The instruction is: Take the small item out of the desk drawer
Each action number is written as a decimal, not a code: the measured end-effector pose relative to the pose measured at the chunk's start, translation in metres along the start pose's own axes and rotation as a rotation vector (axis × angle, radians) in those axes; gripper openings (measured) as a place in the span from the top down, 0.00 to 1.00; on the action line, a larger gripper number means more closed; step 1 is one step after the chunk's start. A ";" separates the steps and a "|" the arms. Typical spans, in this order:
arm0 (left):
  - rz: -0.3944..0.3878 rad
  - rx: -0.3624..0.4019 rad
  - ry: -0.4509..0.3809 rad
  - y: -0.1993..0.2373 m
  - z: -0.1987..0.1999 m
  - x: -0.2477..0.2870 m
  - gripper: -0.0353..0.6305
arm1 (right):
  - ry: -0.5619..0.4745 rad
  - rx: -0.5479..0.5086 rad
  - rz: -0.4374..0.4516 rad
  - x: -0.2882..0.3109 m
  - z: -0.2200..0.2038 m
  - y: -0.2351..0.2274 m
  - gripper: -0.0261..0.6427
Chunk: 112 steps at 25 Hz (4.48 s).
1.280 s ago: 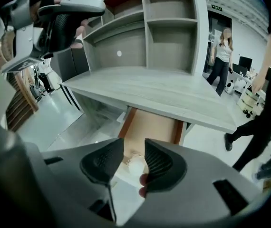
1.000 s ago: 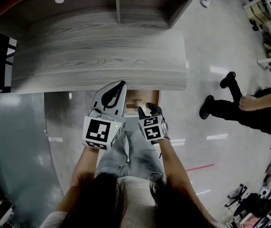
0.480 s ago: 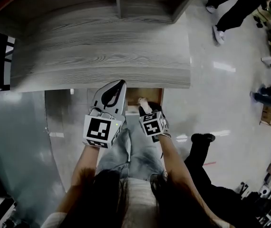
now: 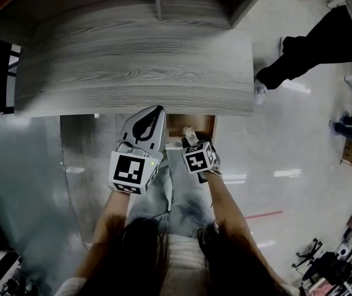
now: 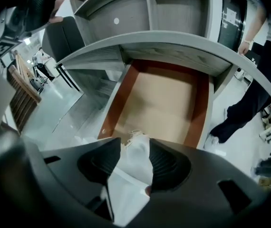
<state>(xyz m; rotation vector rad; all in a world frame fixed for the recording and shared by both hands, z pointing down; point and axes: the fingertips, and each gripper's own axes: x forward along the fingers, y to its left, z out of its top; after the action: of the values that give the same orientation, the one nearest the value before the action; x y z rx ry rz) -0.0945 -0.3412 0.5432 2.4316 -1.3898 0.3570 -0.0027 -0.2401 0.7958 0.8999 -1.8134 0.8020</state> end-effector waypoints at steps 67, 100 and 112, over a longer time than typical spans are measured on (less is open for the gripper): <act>0.024 0.009 0.007 -0.005 -0.005 -0.039 0.93 | -0.020 0.070 -0.179 -0.025 0.000 -0.005 0.70; -0.019 0.069 -0.065 -0.060 0.035 -0.106 0.93 | -0.313 0.141 -0.278 -0.152 0.012 0.014 0.70; -0.042 0.090 -0.098 -0.073 0.046 -0.136 0.93 | -0.399 0.124 -0.302 -0.193 0.019 0.035 0.70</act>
<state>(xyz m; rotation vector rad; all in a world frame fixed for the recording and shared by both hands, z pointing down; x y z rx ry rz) -0.0958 -0.2172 0.4399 2.5782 -1.3883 0.3004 0.0176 -0.1912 0.6062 1.4574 -1.9111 0.5743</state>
